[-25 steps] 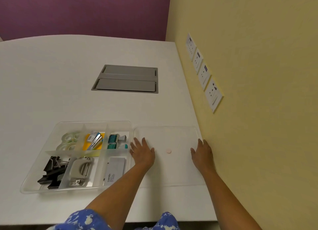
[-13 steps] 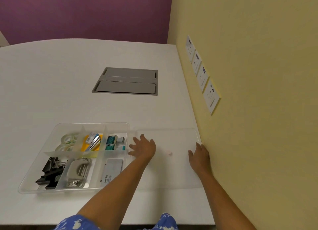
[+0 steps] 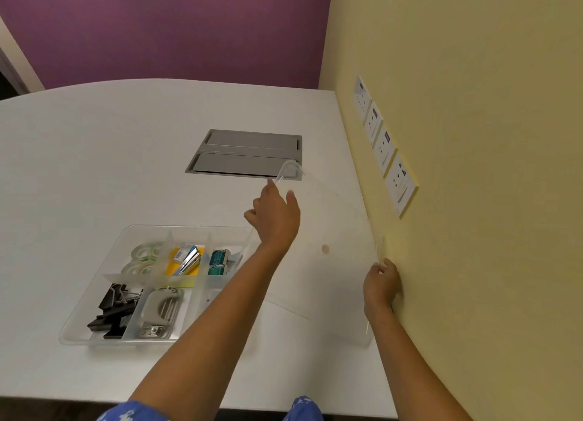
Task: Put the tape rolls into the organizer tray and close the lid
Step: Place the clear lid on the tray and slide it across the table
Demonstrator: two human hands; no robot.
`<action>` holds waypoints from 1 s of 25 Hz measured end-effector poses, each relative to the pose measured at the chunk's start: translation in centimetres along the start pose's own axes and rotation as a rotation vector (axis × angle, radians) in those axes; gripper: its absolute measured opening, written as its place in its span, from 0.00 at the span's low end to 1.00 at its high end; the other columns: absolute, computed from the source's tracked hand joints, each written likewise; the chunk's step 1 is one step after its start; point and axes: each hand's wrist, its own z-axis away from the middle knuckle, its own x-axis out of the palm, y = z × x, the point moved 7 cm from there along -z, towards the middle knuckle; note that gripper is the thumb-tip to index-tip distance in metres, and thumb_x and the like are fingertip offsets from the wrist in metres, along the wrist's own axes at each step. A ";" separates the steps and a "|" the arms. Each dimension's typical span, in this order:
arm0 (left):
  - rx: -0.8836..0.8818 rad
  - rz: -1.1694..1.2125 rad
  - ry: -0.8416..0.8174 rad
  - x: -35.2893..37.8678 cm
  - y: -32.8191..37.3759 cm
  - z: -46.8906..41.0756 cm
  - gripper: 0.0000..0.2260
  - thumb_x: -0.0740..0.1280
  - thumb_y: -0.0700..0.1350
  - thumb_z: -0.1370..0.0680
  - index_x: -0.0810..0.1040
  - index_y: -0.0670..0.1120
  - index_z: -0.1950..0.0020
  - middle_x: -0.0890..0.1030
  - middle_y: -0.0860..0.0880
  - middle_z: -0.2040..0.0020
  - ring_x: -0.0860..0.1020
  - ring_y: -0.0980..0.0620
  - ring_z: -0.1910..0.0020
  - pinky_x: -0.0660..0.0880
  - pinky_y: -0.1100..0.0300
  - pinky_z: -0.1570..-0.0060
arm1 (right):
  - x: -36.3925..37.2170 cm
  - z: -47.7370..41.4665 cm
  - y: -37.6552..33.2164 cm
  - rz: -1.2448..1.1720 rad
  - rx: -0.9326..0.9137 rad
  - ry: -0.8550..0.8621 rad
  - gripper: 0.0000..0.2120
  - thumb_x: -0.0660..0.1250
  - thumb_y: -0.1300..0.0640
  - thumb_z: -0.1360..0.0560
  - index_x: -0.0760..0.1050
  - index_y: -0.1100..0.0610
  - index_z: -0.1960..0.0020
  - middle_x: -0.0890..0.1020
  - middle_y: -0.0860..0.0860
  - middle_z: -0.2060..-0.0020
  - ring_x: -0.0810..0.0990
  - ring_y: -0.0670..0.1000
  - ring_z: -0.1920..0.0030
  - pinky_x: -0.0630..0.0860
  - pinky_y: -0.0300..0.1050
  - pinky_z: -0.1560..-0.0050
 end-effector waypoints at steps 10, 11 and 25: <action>-0.031 0.777 -0.008 -8.9 0.0 -5.0 0.19 0.51 0.59 0.19 0.72 0.50 0.37 0.74 0.45 0.36 0.66 0.42 0.31 0.62 0.43 0.29 | 2.2 4.2 -8.9 -0.811 0.158 -0.064 0.20 0.52 0.48 0.18 0.78 0.59 0.48 0.79 0.51 0.53 0.78 0.52 0.49 0.73 0.46 0.42; -0.107 0.892 -0.047 -9.3 -1.0 -5.6 0.20 0.50 0.60 0.19 0.73 0.50 0.37 0.72 0.45 0.32 0.65 0.43 0.29 0.60 0.44 0.27 | 2.8 4.7 -9.4 -0.908 0.182 -0.087 0.22 0.51 0.46 0.18 0.77 0.59 0.56 0.79 0.51 0.57 0.78 0.52 0.51 0.75 0.44 0.43; -0.411 1.450 -0.457 -15.1 -21.3 -12.2 0.23 0.51 0.30 0.24 0.71 0.45 0.33 0.77 0.45 0.37 0.76 0.47 0.37 0.78 0.52 0.47 | 15.7 12.0 -10.4 -0.570 0.163 -0.710 0.26 0.63 0.61 0.21 0.59 0.59 0.25 0.79 0.53 0.45 0.81 0.50 0.48 0.77 0.44 0.45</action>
